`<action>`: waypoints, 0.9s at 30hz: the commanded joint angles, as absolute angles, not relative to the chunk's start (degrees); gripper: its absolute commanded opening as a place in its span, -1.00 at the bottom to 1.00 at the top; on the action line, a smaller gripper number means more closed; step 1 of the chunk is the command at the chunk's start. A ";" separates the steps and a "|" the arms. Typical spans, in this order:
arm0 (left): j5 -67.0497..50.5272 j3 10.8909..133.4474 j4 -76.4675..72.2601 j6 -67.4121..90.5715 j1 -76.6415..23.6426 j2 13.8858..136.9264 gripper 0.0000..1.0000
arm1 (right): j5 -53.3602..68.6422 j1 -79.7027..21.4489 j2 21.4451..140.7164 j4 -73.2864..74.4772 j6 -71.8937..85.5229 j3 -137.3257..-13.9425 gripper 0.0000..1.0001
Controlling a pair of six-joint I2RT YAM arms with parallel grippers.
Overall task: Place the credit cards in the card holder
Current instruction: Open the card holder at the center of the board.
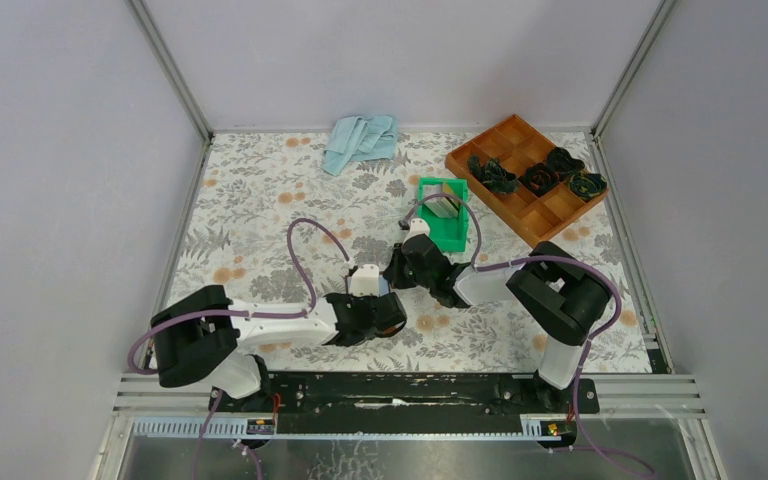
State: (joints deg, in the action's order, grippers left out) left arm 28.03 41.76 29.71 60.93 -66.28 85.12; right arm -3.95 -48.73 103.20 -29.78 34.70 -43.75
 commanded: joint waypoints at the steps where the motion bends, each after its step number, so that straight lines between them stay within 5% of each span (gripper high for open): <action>1: 32.93 40.02 35.68 60.40 -65.56 87.83 -0.74 | -5.59 -48.92 103.59 -26.90 32.31 -45.57 -0.85; 9: 33.18 40.43 35.09 59.99 -65.50 88.43 -0.74 | -0.66 -49.06 100.95 -32.15 30.65 -44.42 -0.67; 27: 36.26 42.43 37.17 58.38 -65.39 86.13 -0.75 | -1.16 -49.78 98.65 -32.01 28.43 -43.89 -0.61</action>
State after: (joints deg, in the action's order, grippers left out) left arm 33.95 42.02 32.21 59.61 -65.87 85.97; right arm -0.99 -49.30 101.12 -30.04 30.20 -43.64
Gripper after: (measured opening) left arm 0.127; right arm 0.191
